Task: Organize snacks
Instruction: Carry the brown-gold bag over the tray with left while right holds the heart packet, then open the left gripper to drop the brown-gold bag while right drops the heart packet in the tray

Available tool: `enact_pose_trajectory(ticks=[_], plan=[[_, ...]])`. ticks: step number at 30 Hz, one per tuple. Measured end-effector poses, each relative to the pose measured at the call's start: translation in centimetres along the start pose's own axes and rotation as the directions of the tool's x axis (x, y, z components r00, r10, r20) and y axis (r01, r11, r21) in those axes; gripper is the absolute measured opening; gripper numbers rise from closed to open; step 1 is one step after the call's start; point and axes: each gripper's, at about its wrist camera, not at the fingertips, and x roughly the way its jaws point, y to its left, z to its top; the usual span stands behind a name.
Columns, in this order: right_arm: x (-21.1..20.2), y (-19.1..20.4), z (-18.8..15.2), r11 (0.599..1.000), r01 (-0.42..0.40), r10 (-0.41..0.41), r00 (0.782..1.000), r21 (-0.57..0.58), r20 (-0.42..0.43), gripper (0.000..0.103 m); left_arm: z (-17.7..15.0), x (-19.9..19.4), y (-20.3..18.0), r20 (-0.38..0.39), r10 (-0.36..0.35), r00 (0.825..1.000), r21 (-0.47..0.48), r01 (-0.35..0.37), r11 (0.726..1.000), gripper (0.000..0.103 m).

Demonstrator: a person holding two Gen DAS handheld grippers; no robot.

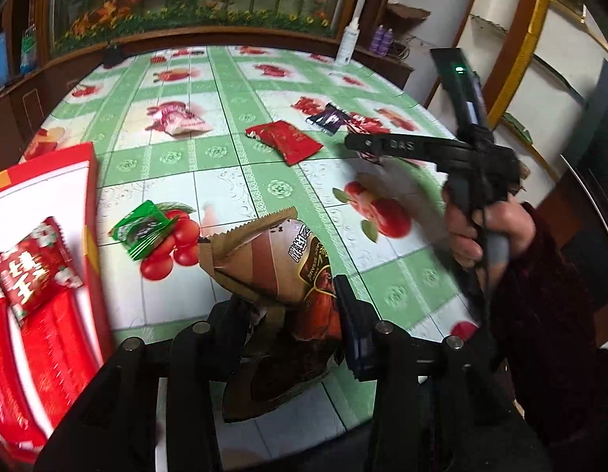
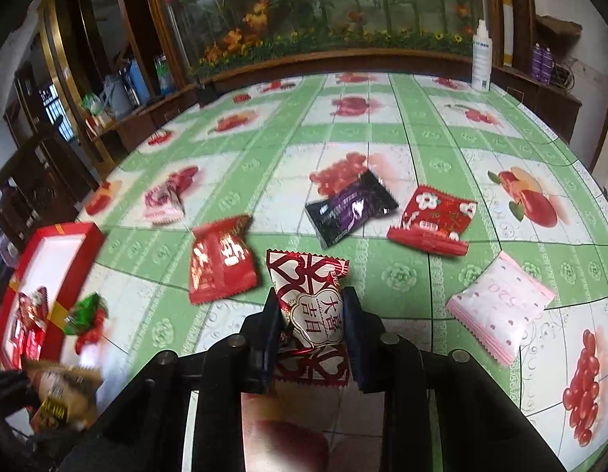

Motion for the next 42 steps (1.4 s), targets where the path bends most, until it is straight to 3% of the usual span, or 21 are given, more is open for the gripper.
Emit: enact_pose_trajectory(ticks=[4,10,17,26,29,34,36,42], plan=[[-0.6,0.0,0.2,1.000,-0.004,0.003,0.999,0.020,0.042,0.030,-0.6,-1.9,0.0,0.055,0.004,0.998,0.034,-0.006,0.999,0.038],[0.2,-0.1,0.3,0.999,0.030,-0.031,0.999,0.038,0.026,0.030,-2.1,-4.6,1.5,0.108,0.042,0.993,0.039,-0.046,0.998,0.038],[0.4,2.9,-0.1,0.999,-0.025,0.023,0.999,0.048,0.038,0.030,-3.5,-8.5,5.8,0.164,0.153,0.975,-0.031,-0.150,0.988,0.038],[0.5,9.3,0.2,0.983,-0.181,0.177,0.979,0.033,0.099,0.030,-5.0,-12.4,14.7,0.191,0.361,0.913,-0.242,-0.312,0.919,0.039],[1.1,11.9,0.0,0.976,-0.220,0.218,0.973,0.010,0.076,0.030,-5.8,-12.3,16.7,0.166,0.384,0.908,-0.301,-0.324,0.897,0.039],[1.8,17.1,-0.3,0.946,-0.321,0.322,0.946,-0.038,0.038,0.030,-5.7,-11.3,18.0,0.129,0.410,0.903,-0.327,-0.352,0.877,0.039],[1.9,19.5,-0.5,0.924,-0.377,0.379,0.925,-0.059,0.026,0.030,-5.3,-11.0,18.2,0.124,0.415,0.901,-0.333,-0.356,0.873,0.039],[2.1,25.0,-0.9,0.867,-0.486,0.489,0.872,-0.111,0.000,0.030,-3.8,-10.0,18.7,0.092,0.490,0.867,-0.341,-0.435,0.834,0.039]])
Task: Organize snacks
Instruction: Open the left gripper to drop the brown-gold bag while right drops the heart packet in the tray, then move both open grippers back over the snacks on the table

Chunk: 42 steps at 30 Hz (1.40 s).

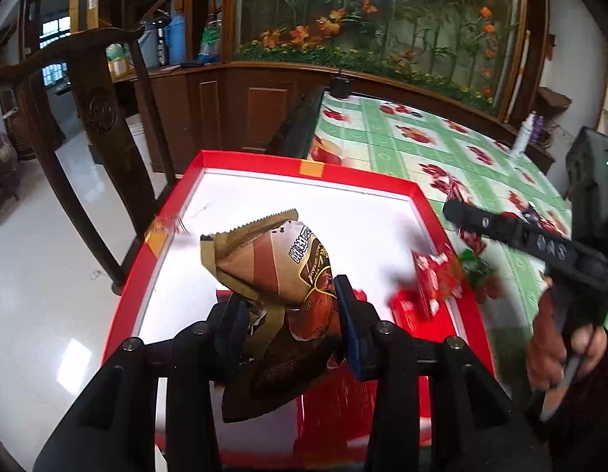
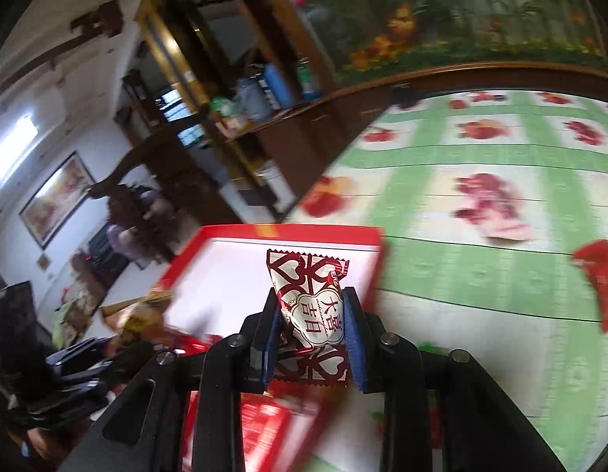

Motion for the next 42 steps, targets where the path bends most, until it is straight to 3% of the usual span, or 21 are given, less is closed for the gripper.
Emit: enact_pose_trajectory(ticks=[8,10,11,12,15,19,24,28,31,34,35,39,41,42], plan=[[1.0,1.7,0.2,0.995,-0.084,0.083,0.996,-0.045,-0.012,0.034,1.0,1.0,-0.9,0.019,0.111,0.994,0.012,-0.112,0.994,0.041],[0.7,1.5,0.3,0.994,-0.109,0.109,0.994,-0.030,-0.013,0.041,1.2,0.9,-1.1,0.036,0.151,0.988,0.017,-0.152,0.988,0.051],[0.6,1.2,0.3,0.993,-0.119,0.119,0.993,-0.015,-0.005,0.053,1.2,0.6,-1.2,0.056,0.171,0.984,0.018,-0.172,0.985,0.059],[0.4,0.9,0.3,0.992,-0.126,0.126,0.992,-0.002,0.006,0.057,1.3,0.5,-1.3,0.069,0.184,0.980,0.019,-0.186,0.982,0.065],[0.0,0.5,0.6,0.988,-0.154,0.154,0.988,0.025,0.010,0.057,1.6,0.4,-1.6,0.085,0.219,0.972,0.027,-0.222,0.975,0.074],[-0.8,-0.9,1.0,0.991,-0.122,0.121,0.992,0.056,0.020,0.057,1.7,0.6,-1.5,0.068,0.234,0.970,0.025,-0.236,0.971,0.074],[-2.7,-4.3,1.7,0.991,-0.039,0.031,0.997,0.128,0.064,0.057,1.7,0.2,-2.3,0.059,0.235,0.970,0.034,-0.237,0.971,0.074],[-6.2,-8.2,2.1,0.984,0.052,-0.074,0.990,0.173,0.123,0.061,1.5,0.0,-4.0,0.060,0.215,0.975,0.073,-0.219,0.973,0.078],[-9.5,-12.0,2.2,0.965,0.136,-0.176,0.969,0.223,0.172,0.065,1.2,0.0,-5.3,0.061,0.201,0.978,0.105,-0.206,0.973,0.079],[-13.6,-16.3,2.0,0.932,0.218,-0.283,0.936,0.289,0.210,0.067,0.9,-0.1,-6.7,0.060,0.187,0.981,0.132,-0.194,0.972,0.079],[-15.2,-17.9,1.8,0.917,0.247,-0.324,0.920,0.313,0.221,0.067,0.8,-0.1,-7.1,0.061,0.182,0.981,0.138,-0.189,0.972,0.079],[-22.6,-24.8,0.0,0.814,0.352,-0.505,0.822,0.462,0.262,0.069,0.5,-0.2,-8.6,0.059,0.162,0.985,0.163,-0.169,0.972,0.079],[-25.7,-27.9,-0.9,0.768,0.317,-0.537,0.792,0.556,0.291,0.070,0.5,0.0,-9.6,0.056,0.156,0.986,0.185,-0.164,0.969,0.079],[-26.6,-28.8,-1.0,0.761,0.308,-0.540,0.788,0.571,0.295,0.070,0.5,0.0,-10.3,0.053,0.154,0.987,0.198,-0.161,0.967,0.079]])
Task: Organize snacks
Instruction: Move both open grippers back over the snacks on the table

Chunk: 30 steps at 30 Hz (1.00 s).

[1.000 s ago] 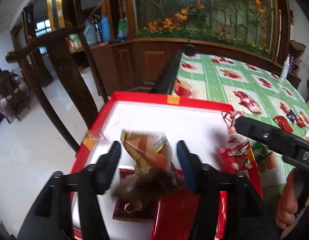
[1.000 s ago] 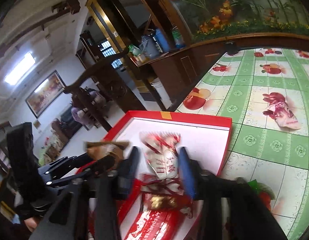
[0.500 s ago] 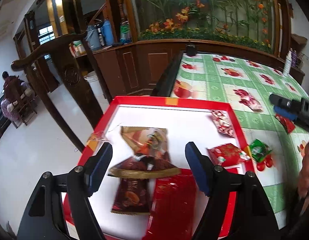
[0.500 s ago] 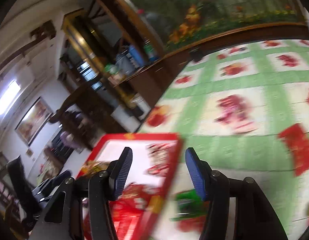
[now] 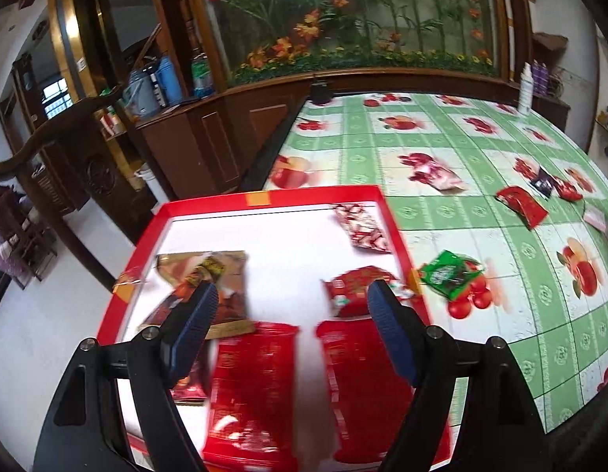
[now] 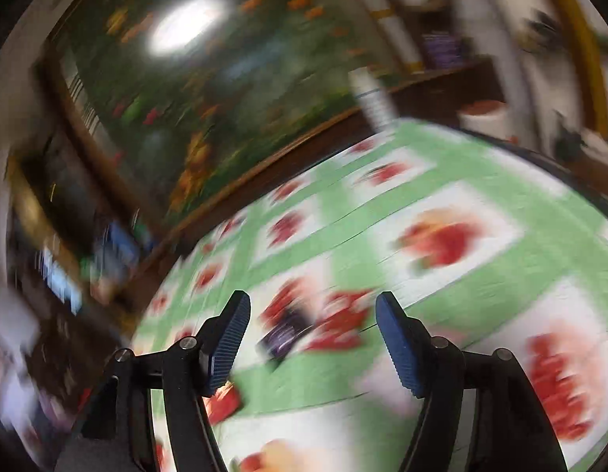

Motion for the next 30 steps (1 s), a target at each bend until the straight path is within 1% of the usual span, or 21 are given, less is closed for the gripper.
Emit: enact_pose_trajectory(ticks=[2,5,6,8,10,13,16,17,20,22,24,25,30], plan=[[-0.1,-1.5,1.0,1.000,0.006,-0.006,1.000,0.005,-0.015,0.070,0.0,-0.2,-1.3,-0.004,-0.009,1.000,0.028,0.009,1.000,0.079],[1.2,-3.0,1.7,1.000,0.010,-0.009,0.993,0.002,-0.118,0.070,0.0,-0.5,-2.7,-0.003,-0.020,1.000,0.063,0.021,0.998,0.079],[2.0,-3.4,1.8,1.000,0.018,-0.019,0.984,-0.007,-0.176,0.070,0.0,-0.5,-3.1,-0.006,-0.025,1.000,0.073,0.025,0.997,0.079],[3.2,-3.9,1.5,0.998,0.061,-0.068,0.964,-0.034,-0.257,0.071,0.1,-0.3,-3.9,-0.016,-0.025,1.000,0.091,0.026,0.995,0.079],[3.6,-4.1,1.5,0.996,0.075,-0.089,0.948,-0.056,-0.305,0.071,0.1,0.1,-4.5,-0.026,-0.019,0.999,0.102,0.021,0.995,0.079],[3.6,-4.0,1.2,0.993,0.085,-0.108,0.937,-0.081,-0.331,0.070,0.3,0.5,-5.2,-0.044,-0.016,0.999,0.116,0.021,0.993,0.079],[3.4,-4.5,0.8,0.994,0.089,-0.105,0.926,-0.062,-0.364,0.070,0.9,0.4,-5.4,-0.039,0.002,0.999,0.126,0.002,0.992,0.079],[3.4,-4.9,0.7,0.995,0.087,-0.097,0.918,-0.044,-0.385,0.070,1.2,0.4,-5.4,-0.039,0.004,0.999,0.129,0.002,0.992,0.079],[4.1,-5.4,-0.2,0.998,0.056,-0.036,0.883,0.029,-0.468,0.069,2.0,0.5,-5.5,-0.050,-0.018,0.999,0.138,0.024,0.990,0.079],[4.3,-5.1,-0.6,0.999,0.017,0.008,0.875,0.048,-0.483,0.069,2.7,0.5,-5.6,-0.053,-0.021,0.998,0.139,0.028,0.990,0.079],[4.6,-4.8,-1.0,0.997,-0.015,0.051,0.863,0.075,-0.503,0.069,3.1,0.3,-5.7,-0.045,-0.007,0.999,0.136,0.013,0.991,0.079],[4.8,-4.7,-1.2,0.996,-0.024,0.064,0.860,0.084,-0.506,0.068,3.1,0.2,-5.7,-0.041,-0.003,0.999,0.133,0.008,0.991,0.079],[4.8,-4.0,-1.7,0.996,-0.021,0.060,0.873,0.087,-0.483,0.068,3.0,-0.2,-5.8,-0.044,-0.003,0.999,0.132,0.009,0.991,0.079]])
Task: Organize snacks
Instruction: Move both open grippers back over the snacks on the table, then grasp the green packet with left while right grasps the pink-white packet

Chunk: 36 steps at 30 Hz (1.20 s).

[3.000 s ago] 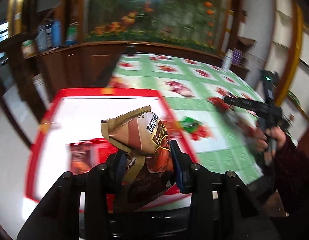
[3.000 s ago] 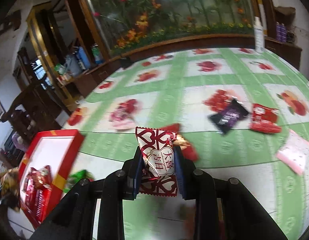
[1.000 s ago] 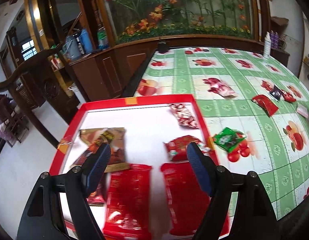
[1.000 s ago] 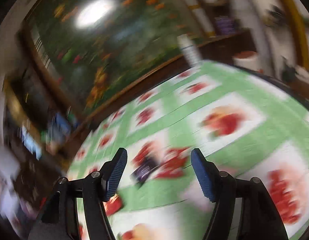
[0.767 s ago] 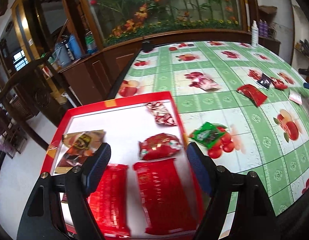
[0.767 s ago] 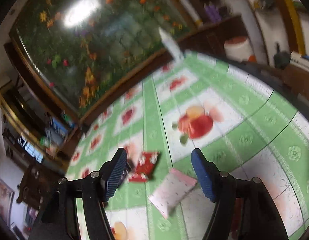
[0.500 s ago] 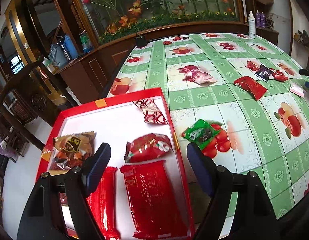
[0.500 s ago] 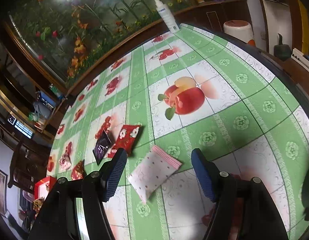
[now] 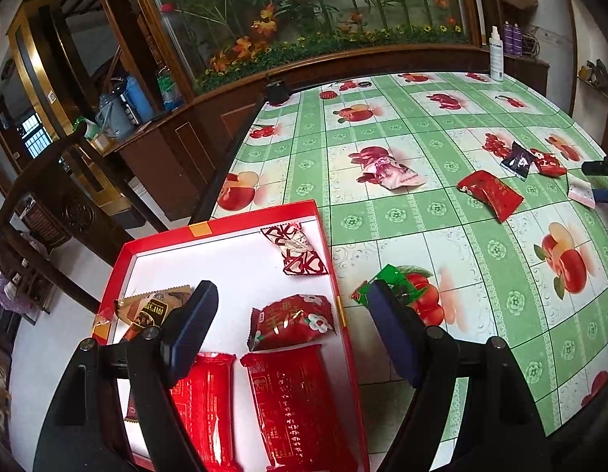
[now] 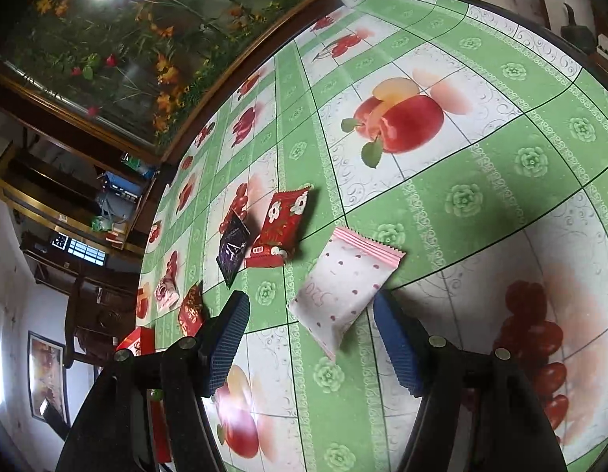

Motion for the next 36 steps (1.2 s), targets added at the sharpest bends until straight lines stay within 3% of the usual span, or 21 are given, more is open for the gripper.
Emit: enact_pose_trajectory(ticks=[6,7,9,10,15,18,27,30,33,34,36], plan=[[0.6,2.2,-0.7,0.988,0.112,-0.108,0.993,-0.109,0.044,0.064,0.2,-0.6,-1.0,0.010,-0.012,1.000,0.056,0.012,0.998,0.079],[0.9,2.7,-0.9,0.978,0.157,-0.150,0.987,-0.136,0.060,0.060,0.2,-0.6,-1.2,0.012,-0.008,1.000,0.074,0.007,0.997,0.079],[1.2,3.4,-1.1,0.956,0.236,-0.223,0.971,-0.174,0.091,0.036,0.4,-0.5,-1.6,0.018,-0.008,1.000,0.104,0.006,0.995,0.079],[1.4,3.7,-1.3,0.942,0.272,-0.255,0.961,-0.196,0.109,0.033,0.5,-0.3,-1.8,0.017,-0.010,1.000,0.118,0.008,0.993,0.079],[1.6,4.4,-1.9,0.911,0.323,-0.296,0.945,-0.256,0.139,0.027,1.4,2.1,-3.3,-0.020,-0.037,0.999,0.210,0.041,0.977,0.080],[1.7,4.6,-2.1,0.902,0.335,-0.305,0.941,-0.271,0.147,0.028,1.9,4.0,-4.1,-0.076,-0.083,0.994,0.250,0.100,0.963,0.080],[1.9,4.8,-2.1,0.894,0.341,-0.310,0.939,-0.291,0.148,0.031,1.3,5.0,-7.3,-0.198,-0.250,0.948,0.389,0.310,0.868,0.080],[2.0,4.9,-2.1,0.892,0.343,-0.311,0.939,-0.295,0.148,0.031,1.4,6.3,-7.6,-0.255,-0.273,0.928,0.375,0.355,0.856,0.079],[1.9,4.8,-2.1,0.893,0.340,-0.310,0.939,-0.295,0.147,0.031,1.5,7.3,-7.1,-0.288,-0.302,0.909,0.322,0.388,0.863,0.079],[1.9,4.8,-2.1,0.892,0.341,-0.310,0.939,-0.296,0.147,0.031,1.6,7.5,-6.8,-0.301,-0.325,0.897,0.297,0.412,0.861,0.076],[1.9,4.8,-2.1,0.891,0.342,-0.310,0.939,-0.298,0.148,0.031,1.6,7.6,-6.4,-0.315,-0.371,0.874,0.257,0.455,0.852,0.057]])
